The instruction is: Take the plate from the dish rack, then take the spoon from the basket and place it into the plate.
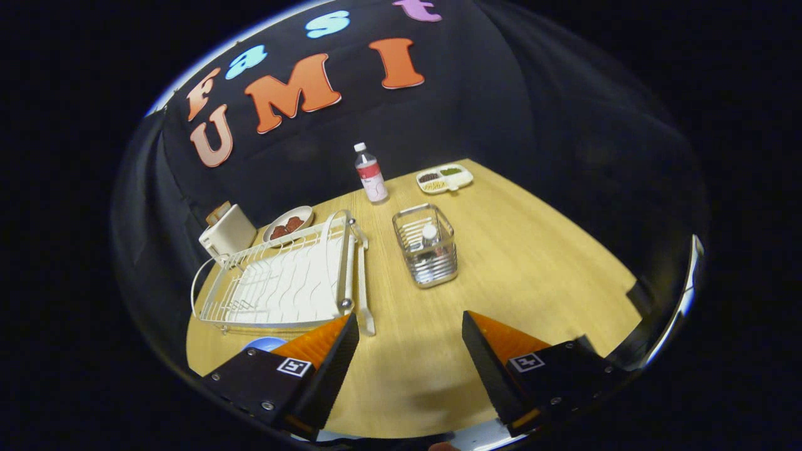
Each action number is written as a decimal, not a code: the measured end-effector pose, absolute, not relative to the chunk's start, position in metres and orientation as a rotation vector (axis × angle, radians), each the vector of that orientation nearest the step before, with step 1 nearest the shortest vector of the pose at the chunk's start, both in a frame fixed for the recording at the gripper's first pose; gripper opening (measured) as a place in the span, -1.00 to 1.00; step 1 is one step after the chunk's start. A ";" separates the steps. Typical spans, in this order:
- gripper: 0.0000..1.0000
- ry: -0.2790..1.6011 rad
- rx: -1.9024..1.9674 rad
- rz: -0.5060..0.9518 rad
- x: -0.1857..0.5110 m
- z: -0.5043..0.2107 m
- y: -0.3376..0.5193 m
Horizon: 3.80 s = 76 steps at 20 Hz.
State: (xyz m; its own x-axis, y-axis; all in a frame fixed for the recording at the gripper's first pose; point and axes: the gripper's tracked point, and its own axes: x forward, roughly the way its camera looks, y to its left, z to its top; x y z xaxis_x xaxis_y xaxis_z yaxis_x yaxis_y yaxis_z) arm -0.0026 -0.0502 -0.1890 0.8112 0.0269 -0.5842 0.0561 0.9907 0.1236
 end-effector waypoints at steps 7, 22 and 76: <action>0.97 0.486 -0.022 0.056 0.059 -0.178 -0.067; -0.86 0.437 -0.054 0.125 0.095 -0.190 -0.070; 0.03 0.473 -0.052 0.416 -0.077 -0.155 0.178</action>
